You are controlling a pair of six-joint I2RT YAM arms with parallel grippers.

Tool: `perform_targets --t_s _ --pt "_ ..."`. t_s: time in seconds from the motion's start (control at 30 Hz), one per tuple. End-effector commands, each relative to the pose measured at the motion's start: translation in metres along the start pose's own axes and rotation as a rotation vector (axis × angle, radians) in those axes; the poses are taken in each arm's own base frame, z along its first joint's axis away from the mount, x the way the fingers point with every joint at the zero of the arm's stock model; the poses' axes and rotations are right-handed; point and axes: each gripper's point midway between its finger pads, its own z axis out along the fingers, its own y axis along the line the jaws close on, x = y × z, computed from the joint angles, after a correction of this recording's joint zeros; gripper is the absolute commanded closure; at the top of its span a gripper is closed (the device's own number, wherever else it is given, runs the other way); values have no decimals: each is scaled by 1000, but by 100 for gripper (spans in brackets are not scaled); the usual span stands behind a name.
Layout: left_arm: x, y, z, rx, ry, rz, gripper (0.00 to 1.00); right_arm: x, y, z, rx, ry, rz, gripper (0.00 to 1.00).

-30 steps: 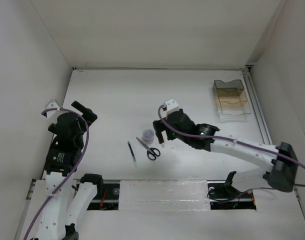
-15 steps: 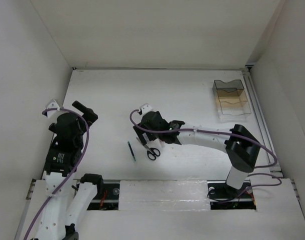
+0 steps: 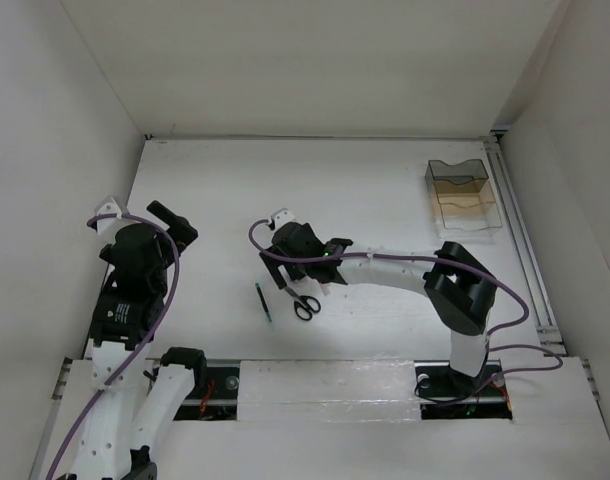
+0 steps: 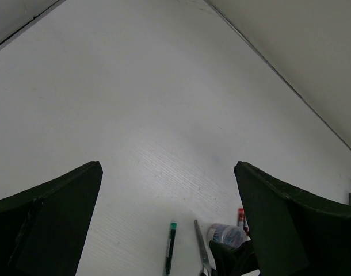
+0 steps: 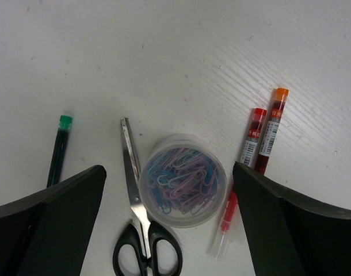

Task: Sort the stationery into containers
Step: Pick up the stationery from the center of the board.

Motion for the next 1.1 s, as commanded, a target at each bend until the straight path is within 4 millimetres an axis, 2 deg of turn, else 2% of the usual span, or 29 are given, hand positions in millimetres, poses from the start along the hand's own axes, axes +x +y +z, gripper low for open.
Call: perform_targets --t_s 0.0,0.27,0.43,0.5,0.7,0.8,0.87,0.93,1.0,1.03,1.07 --pt "-12 -11 -2 42 -37 -9 0 -13 3 0 -8 -27 34 3" --pt "-9 -10 0 37 -30 -5 0 6 3 8 -9 13 31 9" --pt "-9 -10 0 37 -30 -5 0 15 1 14 9 37 32 9" --pt "-9 -10 0 37 -30 -5 0 14 0 16 17 34 32 10" --pt "-11 -11 0 42 -37 -9 0 13 -1 16 28 31 41 20" --pt "-10 -12 0 49 -31 -9 0 15 -4 16 39 36 38 31" --pt "-10 -12 0 49 -31 -9 0 15 -4 16 39 36 38 32" --pt "-10 -12 0 49 -31 1 0 14 -8 17 46 36 44 46" --pt "-10 -12 0 49 -31 1 0 14 -8 17 46 36 44 64" --pt "-10 -12 0 49 -31 1 0 18 -9 17 48 45 42 77" --pt "-10 -12 0 49 -31 1 0 18 -9 17 48 45 42 84"
